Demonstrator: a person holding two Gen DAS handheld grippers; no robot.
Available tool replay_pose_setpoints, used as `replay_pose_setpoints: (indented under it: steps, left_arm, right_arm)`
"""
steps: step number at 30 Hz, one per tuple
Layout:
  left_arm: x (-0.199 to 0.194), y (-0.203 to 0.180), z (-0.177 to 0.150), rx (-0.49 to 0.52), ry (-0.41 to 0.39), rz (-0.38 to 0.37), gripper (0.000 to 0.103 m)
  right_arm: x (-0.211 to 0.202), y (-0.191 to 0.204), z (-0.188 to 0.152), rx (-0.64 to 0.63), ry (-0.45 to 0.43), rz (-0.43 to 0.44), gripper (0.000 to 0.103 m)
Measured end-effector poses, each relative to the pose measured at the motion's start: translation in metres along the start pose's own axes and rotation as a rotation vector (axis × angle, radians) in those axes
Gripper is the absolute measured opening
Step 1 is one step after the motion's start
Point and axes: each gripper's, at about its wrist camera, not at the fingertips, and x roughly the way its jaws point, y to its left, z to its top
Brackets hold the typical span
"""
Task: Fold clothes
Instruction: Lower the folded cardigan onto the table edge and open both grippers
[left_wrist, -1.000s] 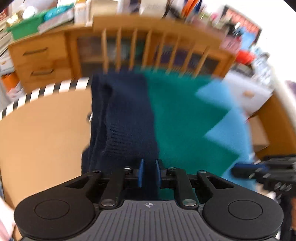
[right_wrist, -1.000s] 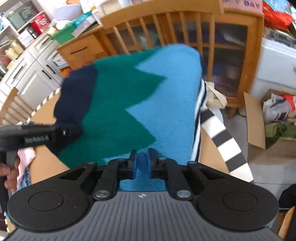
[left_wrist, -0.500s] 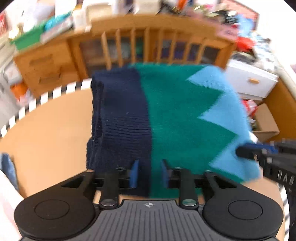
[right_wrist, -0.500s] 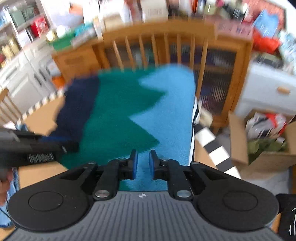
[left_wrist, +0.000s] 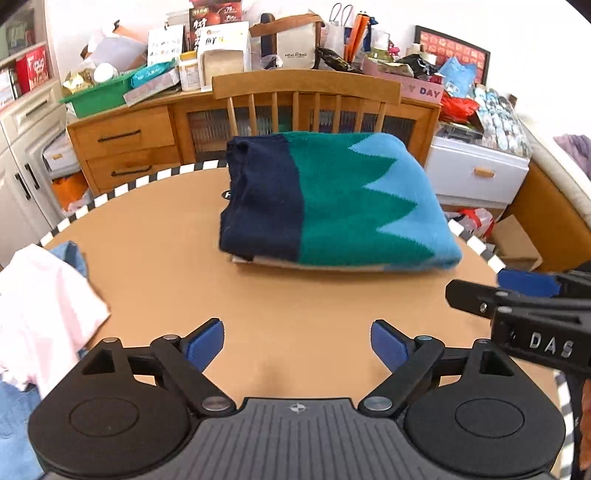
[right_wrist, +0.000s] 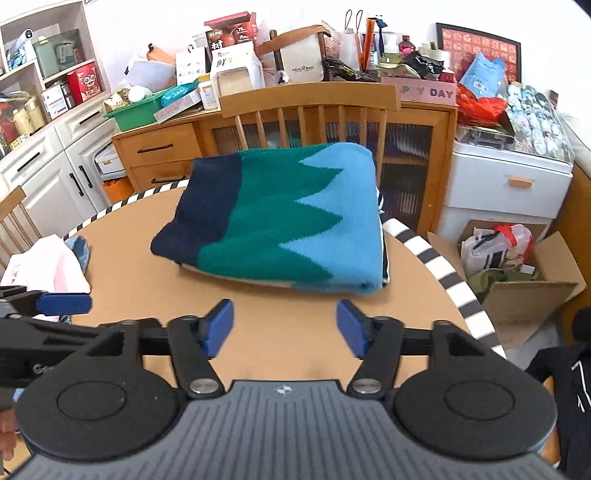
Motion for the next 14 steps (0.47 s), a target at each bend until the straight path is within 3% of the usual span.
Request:
replay_pose_setpoints:
  steps: [6, 14]
  left_arm:
    - [-0.019, 0.003, -0.006, -0.007, -0.032, -0.002, 0.093]
    - [-0.026, 0.006, -0.004, -0.012, -0.063, 0.002, 0.092]
  right_arm:
    - [-0.020, 0.006, -0.005, -0.006, -0.023, -0.012, 0.081]
    - [-0.027, 0.009, -0.002, -0.002, -0.032, 0.010, 0.082]
